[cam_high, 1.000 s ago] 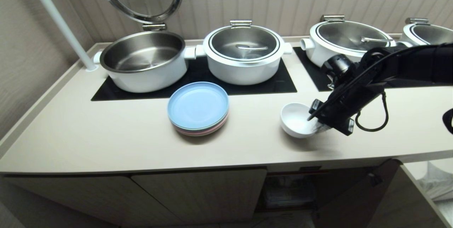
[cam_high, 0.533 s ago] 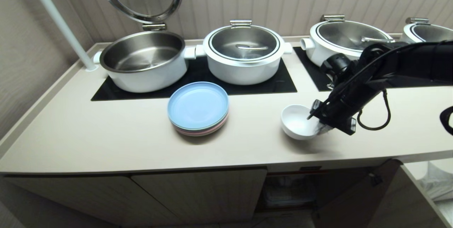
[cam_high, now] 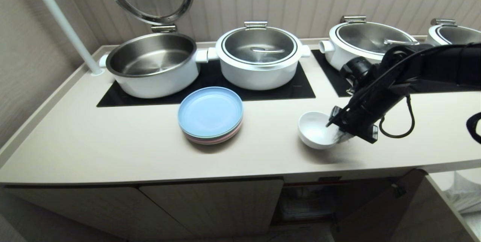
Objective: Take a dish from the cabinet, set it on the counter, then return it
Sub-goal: Place it on the table
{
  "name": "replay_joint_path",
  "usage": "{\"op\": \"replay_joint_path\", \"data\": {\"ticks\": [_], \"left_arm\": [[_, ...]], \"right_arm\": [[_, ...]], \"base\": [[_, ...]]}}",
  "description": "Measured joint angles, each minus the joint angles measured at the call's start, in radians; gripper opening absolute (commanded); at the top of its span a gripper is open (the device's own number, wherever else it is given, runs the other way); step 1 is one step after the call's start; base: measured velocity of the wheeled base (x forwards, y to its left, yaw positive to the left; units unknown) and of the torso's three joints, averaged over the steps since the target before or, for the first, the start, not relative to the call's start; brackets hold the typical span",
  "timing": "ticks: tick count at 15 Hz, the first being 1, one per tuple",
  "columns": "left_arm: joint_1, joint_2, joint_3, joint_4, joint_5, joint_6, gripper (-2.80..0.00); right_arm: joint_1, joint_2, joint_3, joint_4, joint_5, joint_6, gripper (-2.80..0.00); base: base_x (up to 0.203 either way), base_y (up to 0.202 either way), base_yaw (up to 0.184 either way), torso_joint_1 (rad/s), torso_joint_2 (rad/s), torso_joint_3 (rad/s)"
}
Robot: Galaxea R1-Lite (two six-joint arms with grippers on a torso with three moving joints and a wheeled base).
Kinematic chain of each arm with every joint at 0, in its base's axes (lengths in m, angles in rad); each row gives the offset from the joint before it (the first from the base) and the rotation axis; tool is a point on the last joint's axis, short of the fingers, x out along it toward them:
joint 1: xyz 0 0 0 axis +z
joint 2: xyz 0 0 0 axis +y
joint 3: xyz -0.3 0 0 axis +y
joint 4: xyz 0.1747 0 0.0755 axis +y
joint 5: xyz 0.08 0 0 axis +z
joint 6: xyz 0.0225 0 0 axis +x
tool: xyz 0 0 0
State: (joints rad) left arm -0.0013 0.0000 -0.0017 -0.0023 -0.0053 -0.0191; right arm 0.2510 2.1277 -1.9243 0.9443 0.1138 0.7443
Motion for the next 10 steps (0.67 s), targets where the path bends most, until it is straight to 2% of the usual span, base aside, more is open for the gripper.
{"op": "replay_joint_path", "data": {"ticks": [10], "left_arm": [[0.0, 0.0, 0.0, 0.0, 0.0, 0.0, -2.8]], "right_arm": [[0.021, 0.007, -0.002, -0.003, -0.001, 0.002, -2.8]], "base": [[0.0, 0.0, 0.0, 0.0, 0.0, 0.0]]}}
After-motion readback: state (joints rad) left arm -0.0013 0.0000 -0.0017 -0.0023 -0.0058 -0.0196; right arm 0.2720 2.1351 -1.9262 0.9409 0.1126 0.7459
